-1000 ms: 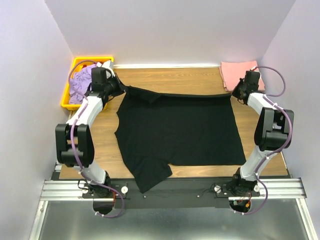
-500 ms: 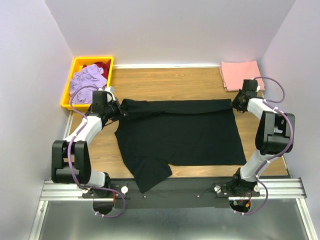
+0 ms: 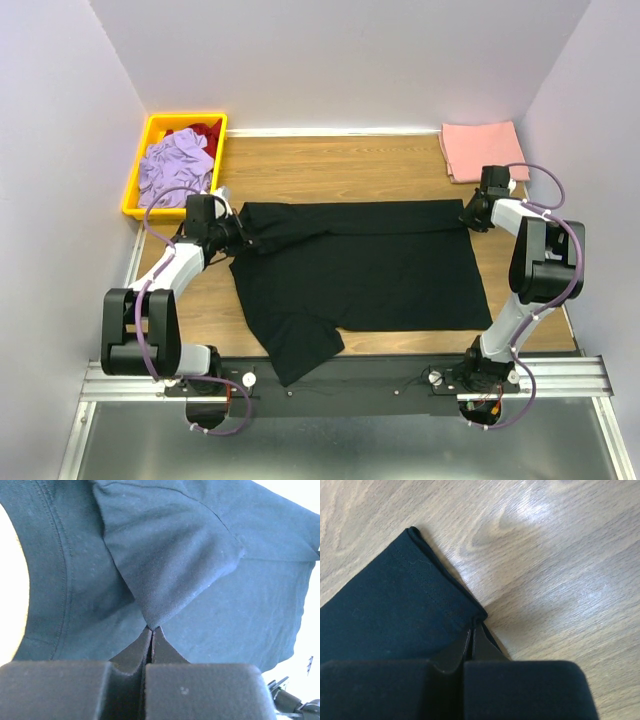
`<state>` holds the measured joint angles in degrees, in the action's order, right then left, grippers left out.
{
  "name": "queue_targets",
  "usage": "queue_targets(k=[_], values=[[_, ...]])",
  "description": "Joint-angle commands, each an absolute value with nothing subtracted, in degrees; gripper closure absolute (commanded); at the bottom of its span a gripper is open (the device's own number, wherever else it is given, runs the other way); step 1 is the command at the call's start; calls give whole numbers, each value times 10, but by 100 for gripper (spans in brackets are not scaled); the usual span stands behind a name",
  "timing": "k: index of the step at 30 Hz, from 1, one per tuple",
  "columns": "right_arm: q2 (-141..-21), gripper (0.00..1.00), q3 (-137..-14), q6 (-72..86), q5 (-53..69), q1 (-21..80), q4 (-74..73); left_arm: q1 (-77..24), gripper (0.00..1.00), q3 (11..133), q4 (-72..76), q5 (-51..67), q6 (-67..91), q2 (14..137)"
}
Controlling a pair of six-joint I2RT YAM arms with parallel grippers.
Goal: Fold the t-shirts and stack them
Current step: Fold the tshirt
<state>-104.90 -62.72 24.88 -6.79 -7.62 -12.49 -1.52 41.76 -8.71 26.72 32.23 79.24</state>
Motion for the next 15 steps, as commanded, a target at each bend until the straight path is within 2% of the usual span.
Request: queue_targets(k=[1, 8, 10, 15], values=[[-1070, 99, -629, 252, -92, -82, -138, -19, 100, 404, -86, 292, 333, 764], [-1075, 99, -633, 254, -90, -82, -140, -36, 100, 395, -98, 290, 341, 742], [-1075, 94, -633, 254, -91, -82, -141, -37, 100, 389, -98, 281, 338, 748], [-1072, 89, -633, 250, -92, -82, -143, -53, 100, 377, -95, 287, 351, 751]])
